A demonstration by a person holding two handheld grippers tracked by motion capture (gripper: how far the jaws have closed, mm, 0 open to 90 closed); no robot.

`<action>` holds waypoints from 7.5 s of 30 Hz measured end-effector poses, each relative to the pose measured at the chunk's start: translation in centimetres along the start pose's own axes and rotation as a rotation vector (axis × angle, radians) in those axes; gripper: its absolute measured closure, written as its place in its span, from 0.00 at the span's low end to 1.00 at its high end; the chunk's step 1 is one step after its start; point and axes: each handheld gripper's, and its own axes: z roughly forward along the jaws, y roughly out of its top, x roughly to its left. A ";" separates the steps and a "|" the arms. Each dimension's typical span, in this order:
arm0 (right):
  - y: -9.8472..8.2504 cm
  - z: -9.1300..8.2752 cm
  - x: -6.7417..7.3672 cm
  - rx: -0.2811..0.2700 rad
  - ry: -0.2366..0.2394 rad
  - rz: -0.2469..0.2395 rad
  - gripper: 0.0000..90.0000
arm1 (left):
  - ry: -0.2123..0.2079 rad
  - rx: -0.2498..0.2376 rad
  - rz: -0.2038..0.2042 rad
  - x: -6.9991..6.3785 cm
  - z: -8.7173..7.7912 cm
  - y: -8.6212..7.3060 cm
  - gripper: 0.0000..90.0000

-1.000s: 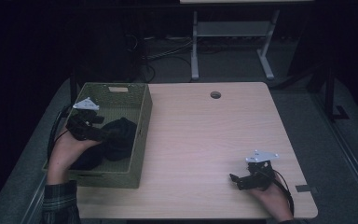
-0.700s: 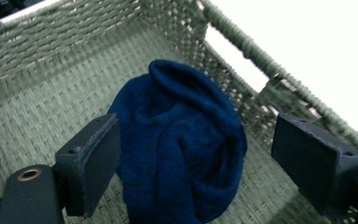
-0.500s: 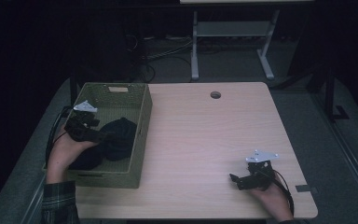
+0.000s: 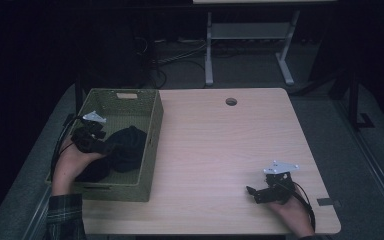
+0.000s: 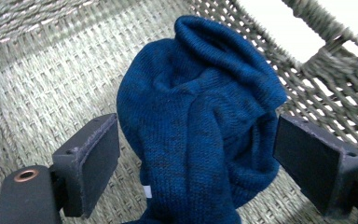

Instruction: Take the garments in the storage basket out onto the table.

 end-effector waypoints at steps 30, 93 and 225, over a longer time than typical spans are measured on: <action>0.0 0.0 0.0 0.000 0.000 0.000 0.01 | 0.009 0.141 -0.005 0.1 3.3 -0.4 0.22; 0.0 0.0 0.0 0.001 0.001 0.005 0.01 | -0.075 0.109 0.050 0.7 -4.8 4.6 0.70; 0.1 0.0 0.1 0.002 0.002 0.006 0.01 | -0.337 0.054 0.326 -24.8 5.0 21.9 0.75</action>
